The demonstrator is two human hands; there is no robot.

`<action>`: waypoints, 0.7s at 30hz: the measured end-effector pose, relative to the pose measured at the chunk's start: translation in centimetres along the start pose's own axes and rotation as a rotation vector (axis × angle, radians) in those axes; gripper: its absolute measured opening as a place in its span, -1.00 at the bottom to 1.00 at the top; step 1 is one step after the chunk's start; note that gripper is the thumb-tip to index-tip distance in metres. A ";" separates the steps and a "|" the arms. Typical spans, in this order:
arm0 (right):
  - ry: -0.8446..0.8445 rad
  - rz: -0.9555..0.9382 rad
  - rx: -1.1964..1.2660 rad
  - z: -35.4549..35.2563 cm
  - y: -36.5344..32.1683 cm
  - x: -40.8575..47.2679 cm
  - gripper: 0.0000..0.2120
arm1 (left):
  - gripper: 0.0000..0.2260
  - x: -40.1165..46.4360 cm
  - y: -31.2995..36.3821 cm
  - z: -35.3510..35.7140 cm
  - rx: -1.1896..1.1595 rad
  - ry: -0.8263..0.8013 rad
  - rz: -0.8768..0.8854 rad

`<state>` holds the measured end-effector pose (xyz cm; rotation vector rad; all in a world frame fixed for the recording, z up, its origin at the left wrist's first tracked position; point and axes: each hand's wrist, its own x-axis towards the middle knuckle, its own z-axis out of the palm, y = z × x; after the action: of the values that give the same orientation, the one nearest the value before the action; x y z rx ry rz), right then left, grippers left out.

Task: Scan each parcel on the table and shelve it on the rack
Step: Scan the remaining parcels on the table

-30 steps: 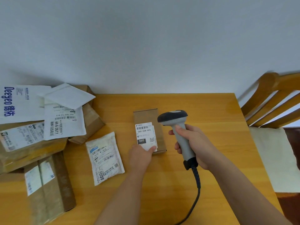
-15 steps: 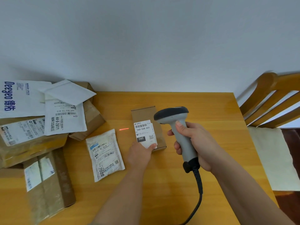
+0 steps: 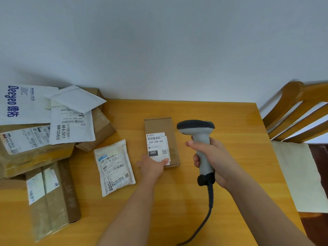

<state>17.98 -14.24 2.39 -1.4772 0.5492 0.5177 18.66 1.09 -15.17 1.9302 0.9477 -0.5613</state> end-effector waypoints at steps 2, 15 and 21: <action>0.043 0.028 0.051 -0.1 0.8 0.6 -0.74 | -0.40 0.0 -0.2 -0.6 -0.114 -0.035 -0.009; 0.028 -0.262 0.026 6.7 0.5 -3.2 -0.69 | -0.65 -5.7 -1.1 -13.1 -0.869 -0.432 0.110; -0.225 -0.400 0.004 13.1 -0.1 -7.7 -0.45 | -0.60 -12.8 -4.2 -21.3 -1.139 -0.256 0.287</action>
<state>12.39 -1.09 7.58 -1.4546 0.0720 0.3584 7.84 15.72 2.27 0.9001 0.5832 -0.0330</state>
